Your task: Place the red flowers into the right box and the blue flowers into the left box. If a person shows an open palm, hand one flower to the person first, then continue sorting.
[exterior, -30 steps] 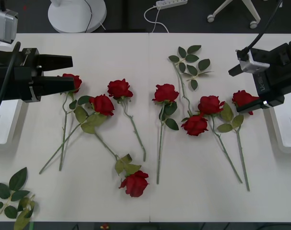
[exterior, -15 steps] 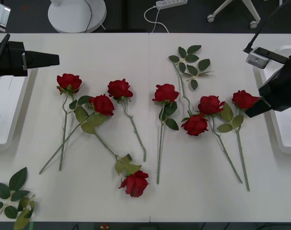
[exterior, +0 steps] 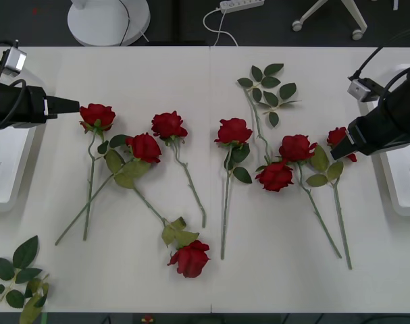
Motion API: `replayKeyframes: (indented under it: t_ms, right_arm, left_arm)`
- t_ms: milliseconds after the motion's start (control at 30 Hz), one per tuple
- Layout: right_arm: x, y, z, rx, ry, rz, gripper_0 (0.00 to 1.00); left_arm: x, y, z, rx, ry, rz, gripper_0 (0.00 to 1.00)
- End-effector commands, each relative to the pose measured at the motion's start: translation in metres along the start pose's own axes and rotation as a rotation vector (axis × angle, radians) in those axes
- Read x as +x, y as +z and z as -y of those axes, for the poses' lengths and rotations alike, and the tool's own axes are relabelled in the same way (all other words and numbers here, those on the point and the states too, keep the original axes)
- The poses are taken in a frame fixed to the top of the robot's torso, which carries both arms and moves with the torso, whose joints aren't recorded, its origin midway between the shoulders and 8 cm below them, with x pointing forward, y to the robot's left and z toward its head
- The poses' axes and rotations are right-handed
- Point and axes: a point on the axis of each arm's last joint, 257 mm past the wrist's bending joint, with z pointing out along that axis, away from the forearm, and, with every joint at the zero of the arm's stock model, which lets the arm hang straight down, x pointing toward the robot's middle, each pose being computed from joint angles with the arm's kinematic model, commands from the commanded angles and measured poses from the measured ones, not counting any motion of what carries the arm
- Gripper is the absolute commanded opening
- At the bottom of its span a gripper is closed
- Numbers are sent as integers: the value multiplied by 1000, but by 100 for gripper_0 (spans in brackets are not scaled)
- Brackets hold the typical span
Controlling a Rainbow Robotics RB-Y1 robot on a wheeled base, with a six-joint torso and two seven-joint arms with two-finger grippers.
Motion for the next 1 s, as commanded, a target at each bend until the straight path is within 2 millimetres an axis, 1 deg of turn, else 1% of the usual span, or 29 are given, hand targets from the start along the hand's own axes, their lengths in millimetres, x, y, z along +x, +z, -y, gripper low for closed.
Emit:
replayKeyframes:
  t_ms: [33,200,333,500,567,600,733,800,833,933,1000]
  right_arm:
    - [-3,20,10,45,47,-6,100]
    - [1,40,35,87,121,-24,100]
    - [0,57,47,102,158,-27,100]
    - [-2,75,50,110,189,-23,100]
    - [0,82,54,121,196,-27,100]
    - [2,88,55,128,194,-31,100]
    - [7,102,58,144,183,-29,100]
    - [7,111,57,144,178,-22,100]
    - [8,113,56,140,182,-20,100]
    - [8,124,57,129,214,-18,100]
    - [8,130,56,122,228,-18,100]
  left_arm:
    - [-25,-10,-16,-72,13,-5,100]
    - [-11,-1,-34,-133,67,-80,100]
    - [0,11,-46,-182,112,-116,100]
    - [13,29,-56,-227,151,-181,100]
    - [20,37,-59,-243,164,-211,100]
    - [23,42,-60,-247,166,-226,100]
    - [33,54,-63,-252,162,-245,100]
    - [34,57,-69,-273,168,-250,100]
    - [34,59,-70,-276,170,-252,100]
    - [43,70,-74,-292,171,-283,100]
    - [44,75,-76,-304,178,-296,100]
